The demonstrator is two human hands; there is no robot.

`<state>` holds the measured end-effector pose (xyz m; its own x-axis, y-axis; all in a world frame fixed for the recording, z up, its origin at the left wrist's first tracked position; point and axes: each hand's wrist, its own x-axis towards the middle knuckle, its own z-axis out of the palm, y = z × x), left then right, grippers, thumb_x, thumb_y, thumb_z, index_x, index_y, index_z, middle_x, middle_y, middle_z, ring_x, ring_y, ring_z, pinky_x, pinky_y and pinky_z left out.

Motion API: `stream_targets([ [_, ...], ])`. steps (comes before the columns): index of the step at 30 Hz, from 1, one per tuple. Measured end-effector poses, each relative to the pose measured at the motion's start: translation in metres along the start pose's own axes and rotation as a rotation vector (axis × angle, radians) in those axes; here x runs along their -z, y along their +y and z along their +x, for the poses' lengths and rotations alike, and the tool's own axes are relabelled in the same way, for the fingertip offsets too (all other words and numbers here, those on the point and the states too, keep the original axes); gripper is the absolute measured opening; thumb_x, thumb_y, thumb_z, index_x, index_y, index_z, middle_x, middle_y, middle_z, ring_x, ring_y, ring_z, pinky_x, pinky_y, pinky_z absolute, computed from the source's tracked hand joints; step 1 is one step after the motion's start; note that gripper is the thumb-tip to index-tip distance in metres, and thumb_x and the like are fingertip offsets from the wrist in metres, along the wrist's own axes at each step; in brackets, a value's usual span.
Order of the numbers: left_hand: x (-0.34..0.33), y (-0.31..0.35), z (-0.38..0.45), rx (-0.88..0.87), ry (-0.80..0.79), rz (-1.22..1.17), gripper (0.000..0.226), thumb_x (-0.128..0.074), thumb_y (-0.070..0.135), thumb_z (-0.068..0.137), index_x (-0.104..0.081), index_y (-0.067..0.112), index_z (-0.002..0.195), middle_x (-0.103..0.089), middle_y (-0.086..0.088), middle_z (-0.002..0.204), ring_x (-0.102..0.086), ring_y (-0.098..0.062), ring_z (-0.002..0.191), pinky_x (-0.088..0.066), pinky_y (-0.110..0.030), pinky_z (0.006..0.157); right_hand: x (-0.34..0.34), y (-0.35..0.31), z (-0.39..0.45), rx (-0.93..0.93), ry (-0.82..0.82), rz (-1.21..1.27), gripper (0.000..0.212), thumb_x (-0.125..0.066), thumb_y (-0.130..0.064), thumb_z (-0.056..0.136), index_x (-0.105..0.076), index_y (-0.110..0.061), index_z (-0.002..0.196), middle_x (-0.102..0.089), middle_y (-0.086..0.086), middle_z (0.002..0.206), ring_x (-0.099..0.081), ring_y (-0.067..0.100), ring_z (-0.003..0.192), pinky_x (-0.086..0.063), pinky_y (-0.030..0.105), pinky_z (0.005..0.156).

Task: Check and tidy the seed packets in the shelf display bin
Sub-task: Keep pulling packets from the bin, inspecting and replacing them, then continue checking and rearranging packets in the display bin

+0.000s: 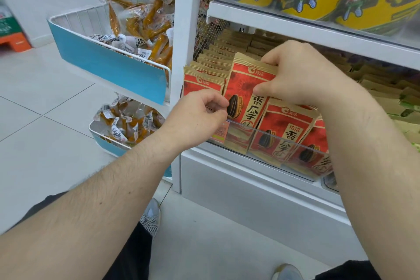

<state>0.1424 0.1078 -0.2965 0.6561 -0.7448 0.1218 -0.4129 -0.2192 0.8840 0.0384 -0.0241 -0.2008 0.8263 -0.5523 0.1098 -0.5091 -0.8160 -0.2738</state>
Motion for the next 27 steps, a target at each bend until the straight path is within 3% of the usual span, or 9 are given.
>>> stream_targets([
  [4, 0.001, 0.002, 0.001, -0.006, -0.012, 0.035, 0.013, -0.064, 0.018, 0.091, -0.067, 0.031, 0.094, -0.064, 0.017, 0.09, -0.058, 0.003, 0.078, -0.043, -0.009, 0.068, 0.001, -0.016, 0.016, 0.025, -0.131, -0.299, 0.022, -0.082, -0.03, 0.075, -0.064, -0.018, 0.071, -0.06, -0.001, 0.07, -0.055, 0.015, 0.065, -0.041, 0.029, 0.056],
  [7, 0.0, 0.003, 0.003, -0.003, 0.005, 0.03, 0.015, -0.064, 0.018, 0.09, -0.066, 0.032, 0.09, -0.065, 0.016, 0.088, -0.058, 0.001, 0.078, -0.045, -0.012, 0.069, -0.013, -0.024, 0.021, 0.048, -0.154, -0.436, 0.027, -0.077, -0.026, 0.079, -0.054, -0.019, 0.068, -0.056, -0.002, 0.07, -0.05, 0.017, 0.067, -0.042, 0.039, 0.077],
  [10, -0.001, 0.004, 0.005, 0.012, 0.048, 0.033, 0.017, -0.063, 0.016, 0.09, -0.067, 0.032, 0.088, -0.065, 0.015, 0.087, -0.059, 0.0, 0.079, -0.047, -0.015, 0.07, -0.029, -0.029, 0.021, 0.099, -0.175, -0.548, 0.025, -0.065, -0.016, 0.084, -0.046, -0.018, 0.067, -0.052, -0.003, 0.071, -0.049, 0.023, 0.082, -0.036, 0.047, 0.098],
  [16, -0.002, 0.003, 0.007, 0.019, 0.076, 0.088, 0.019, -0.061, 0.014, 0.088, -0.067, 0.032, 0.089, -0.066, 0.016, 0.09, -0.061, -0.003, 0.087, -0.048, -0.02, 0.073, -0.042, -0.038, 0.02, 0.193, -0.154, -0.598, 0.027, -0.053, -0.011, 0.087, -0.038, -0.019, 0.067, -0.043, -0.002, 0.069, -0.046, 0.023, 0.081, -0.035, 0.041, 0.084],
  [20, -0.002, 0.005, 0.003, -0.022, 0.129, 0.099, 0.026, -0.061, 0.011, 0.086, -0.064, 0.036, 0.078, -0.065, 0.016, 0.083, -0.06, -0.003, 0.08, -0.049, -0.023, 0.073, -0.036, -0.034, 0.017, 0.132, -0.193, -0.548, 0.02, -0.053, -0.009, 0.085, -0.041, -0.02, 0.073, -0.047, -0.004, 0.073, -0.048, 0.022, 0.084, -0.033, 0.045, 0.096],
  [23, -0.004, 0.014, 0.0, -0.074, 0.207, 0.093, 0.024, -0.06, 0.01, 0.085, -0.065, 0.033, 0.079, -0.064, 0.014, 0.079, -0.058, -0.004, 0.073, -0.049, -0.023, 0.069, -0.037, -0.023, -0.002, 0.171, -0.026, -0.482, 0.011, -0.062, -0.024, 0.084, -0.053, -0.021, 0.087, -0.055, -0.006, 0.081, -0.053, 0.025, 0.098, -0.03, 0.044, 0.093],
  [25, -0.008, 0.021, 0.0, -0.157, 0.265, 0.093, 0.02, -0.059, 0.009, 0.085, -0.067, 0.027, 0.084, -0.062, 0.015, 0.081, -0.058, -0.007, 0.077, -0.049, -0.025, 0.072, -0.038, -0.008, -0.02, 0.186, 0.14, -0.42, 0.027, -0.064, -0.034, 0.082, -0.061, -0.024, 0.107, -0.063, -0.004, 0.102, -0.049, 0.025, 0.109, -0.031, 0.042, 0.092],
  [27, -0.013, 0.027, 0.001, -0.271, 0.309, 0.145, 0.018, -0.058, 0.009, 0.084, -0.068, 0.023, 0.088, -0.061, 0.016, 0.084, -0.057, -0.01, 0.084, -0.048, -0.027, 0.077, -0.035, 0.01, -0.038, 0.173, 0.318, -0.306, 0.032, -0.064, -0.035, 0.081, -0.066, -0.023, 0.111, -0.065, -0.003, 0.108, -0.05, 0.024, 0.109, -0.032, 0.04, 0.09],
])
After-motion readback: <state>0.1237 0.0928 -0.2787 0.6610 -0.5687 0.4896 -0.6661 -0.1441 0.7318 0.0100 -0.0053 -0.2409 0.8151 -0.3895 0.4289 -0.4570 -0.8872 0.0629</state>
